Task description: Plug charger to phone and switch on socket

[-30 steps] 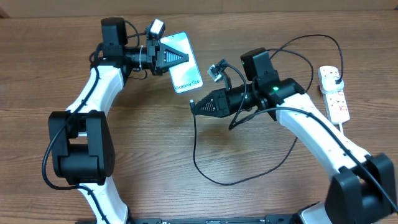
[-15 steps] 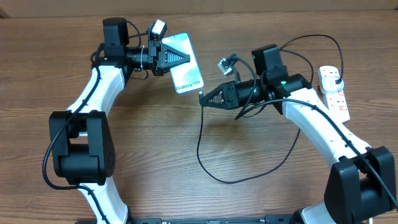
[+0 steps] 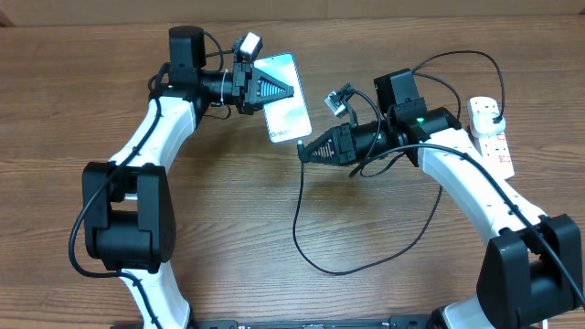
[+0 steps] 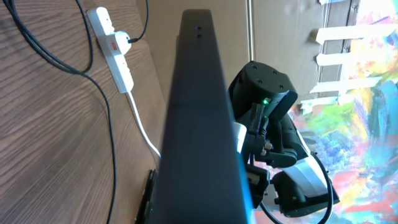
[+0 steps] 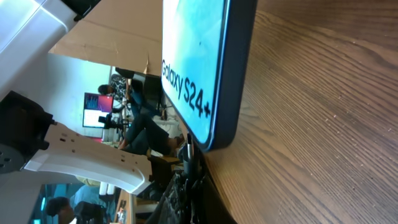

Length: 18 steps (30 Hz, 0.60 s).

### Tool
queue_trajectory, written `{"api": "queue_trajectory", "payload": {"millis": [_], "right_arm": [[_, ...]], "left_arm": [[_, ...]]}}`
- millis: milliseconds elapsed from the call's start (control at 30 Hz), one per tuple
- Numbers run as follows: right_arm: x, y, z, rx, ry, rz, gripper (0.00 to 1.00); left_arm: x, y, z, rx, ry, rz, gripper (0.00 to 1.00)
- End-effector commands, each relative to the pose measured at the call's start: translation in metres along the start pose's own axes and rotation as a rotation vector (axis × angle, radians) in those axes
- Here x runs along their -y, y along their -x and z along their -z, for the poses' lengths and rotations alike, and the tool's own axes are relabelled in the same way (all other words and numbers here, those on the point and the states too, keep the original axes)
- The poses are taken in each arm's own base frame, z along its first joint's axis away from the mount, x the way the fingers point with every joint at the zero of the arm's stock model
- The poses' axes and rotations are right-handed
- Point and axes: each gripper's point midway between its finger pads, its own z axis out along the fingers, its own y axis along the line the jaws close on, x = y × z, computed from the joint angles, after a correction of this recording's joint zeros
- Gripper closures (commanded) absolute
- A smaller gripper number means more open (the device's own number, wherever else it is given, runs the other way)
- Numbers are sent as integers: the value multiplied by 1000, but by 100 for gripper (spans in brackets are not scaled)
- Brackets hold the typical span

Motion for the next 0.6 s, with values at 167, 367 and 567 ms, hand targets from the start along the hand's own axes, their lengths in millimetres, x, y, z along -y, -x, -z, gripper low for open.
{"api": "queue_trajectory", "payload": {"millis": [167,367,567], "right_arm": [[-1,1,0,-2,17,29,96],[-1,1,0,-2,17,30,96],[-1,1,-1,-2,17,26,96]], "left_arm": [[10,-7,-8,-47,-34,-16,96],[10,-7,-9,-49,-34,-16,96],[10,-7,-10,-50,-33,-16,96]]}}
